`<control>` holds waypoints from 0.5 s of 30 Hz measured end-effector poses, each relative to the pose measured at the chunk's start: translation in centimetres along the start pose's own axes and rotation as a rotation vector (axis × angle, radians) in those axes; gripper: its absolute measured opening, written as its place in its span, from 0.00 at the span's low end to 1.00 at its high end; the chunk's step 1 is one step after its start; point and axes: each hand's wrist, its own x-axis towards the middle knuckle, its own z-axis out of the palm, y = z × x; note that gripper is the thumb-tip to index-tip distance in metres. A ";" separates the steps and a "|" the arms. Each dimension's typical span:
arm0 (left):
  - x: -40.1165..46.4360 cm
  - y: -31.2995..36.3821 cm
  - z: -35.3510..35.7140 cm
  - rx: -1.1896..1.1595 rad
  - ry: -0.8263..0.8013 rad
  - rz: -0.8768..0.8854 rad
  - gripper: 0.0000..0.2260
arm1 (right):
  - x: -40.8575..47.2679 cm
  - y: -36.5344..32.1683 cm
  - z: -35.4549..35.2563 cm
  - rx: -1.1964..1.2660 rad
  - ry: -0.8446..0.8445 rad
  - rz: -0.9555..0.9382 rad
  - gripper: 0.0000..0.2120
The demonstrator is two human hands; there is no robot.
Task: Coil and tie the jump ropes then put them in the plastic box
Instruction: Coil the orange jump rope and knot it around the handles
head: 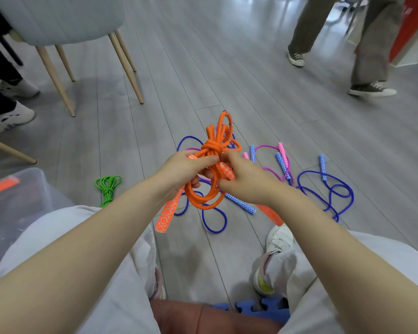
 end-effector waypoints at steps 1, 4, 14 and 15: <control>0.1 -0.1 0.0 0.005 0.027 0.015 0.08 | 0.0 0.0 0.0 0.015 -0.001 0.001 0.19; 0.5 -0.2 -0.2 -0.014 0.117 0.078 0.06 | 0.4 0.1 -0.3 0.177 0.023 0.052 0.23; 0.0 0.8 -0.2 -0.198 -0.035 0.146 0.05 | 0.6 1.3 -2.0 -0.039 0.201 0.088 0.11; -0.2 1.0 -0.1 -0.223 -0.071 0.164 0.06 | 0.6 1.3 -1.8 -0.050 0.235 0.053 0.10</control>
